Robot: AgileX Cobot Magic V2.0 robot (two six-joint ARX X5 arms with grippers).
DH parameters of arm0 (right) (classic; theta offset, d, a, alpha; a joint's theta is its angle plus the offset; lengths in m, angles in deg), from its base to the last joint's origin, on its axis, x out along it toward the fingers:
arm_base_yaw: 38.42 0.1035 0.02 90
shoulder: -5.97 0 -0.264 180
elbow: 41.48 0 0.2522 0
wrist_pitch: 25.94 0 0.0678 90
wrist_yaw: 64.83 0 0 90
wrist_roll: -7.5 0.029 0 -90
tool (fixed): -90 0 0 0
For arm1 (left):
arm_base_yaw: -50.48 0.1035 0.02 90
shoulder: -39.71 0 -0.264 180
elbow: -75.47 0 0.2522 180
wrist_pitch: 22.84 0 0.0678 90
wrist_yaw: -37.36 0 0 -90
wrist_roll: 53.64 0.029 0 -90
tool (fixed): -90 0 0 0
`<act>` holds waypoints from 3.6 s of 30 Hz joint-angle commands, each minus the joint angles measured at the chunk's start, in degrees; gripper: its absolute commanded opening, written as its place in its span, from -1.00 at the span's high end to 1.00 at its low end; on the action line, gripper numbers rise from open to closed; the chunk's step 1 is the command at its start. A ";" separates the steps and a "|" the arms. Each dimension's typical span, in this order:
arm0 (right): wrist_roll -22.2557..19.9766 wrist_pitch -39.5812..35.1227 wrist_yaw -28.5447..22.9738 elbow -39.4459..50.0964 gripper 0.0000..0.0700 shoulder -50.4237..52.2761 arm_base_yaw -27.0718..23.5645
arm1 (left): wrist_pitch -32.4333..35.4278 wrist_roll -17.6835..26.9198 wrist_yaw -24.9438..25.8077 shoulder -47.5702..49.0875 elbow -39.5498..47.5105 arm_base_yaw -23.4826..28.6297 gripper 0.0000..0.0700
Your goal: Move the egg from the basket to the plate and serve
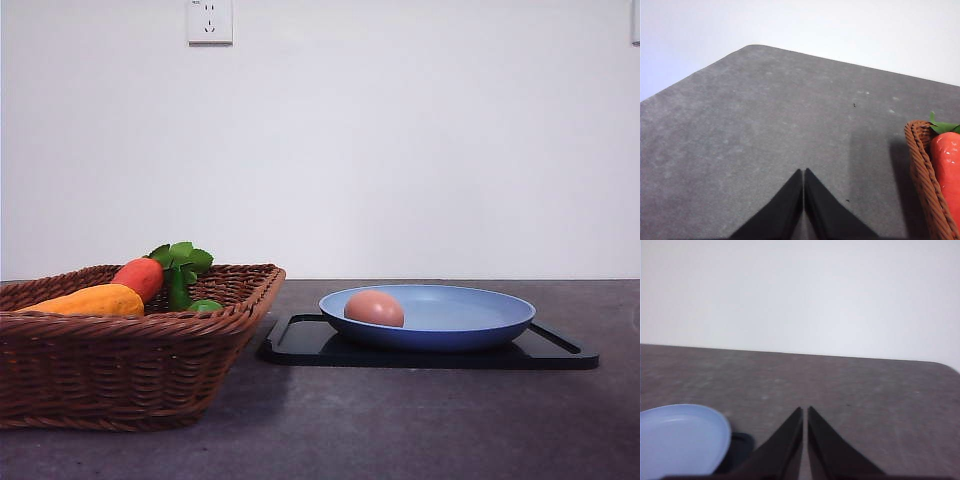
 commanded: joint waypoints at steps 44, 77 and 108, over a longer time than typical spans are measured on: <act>3.62 8.87 5.38 9.25 1.00 8.14 -3.83 | 0.49 -0.28 0.04 0.10 1.55 0.11 1.00; 3.63 8.87 5.38 9.25 1.00 8.14 -3.83 | 0.50 -0.28 0.04 0.10 1.55 0.11 1.00; 3.64 8.87 5.38 9.25 1.00 8.14 -3.83 | 0.50 -0.28 0.04 0.10 1.55 0.11 1.00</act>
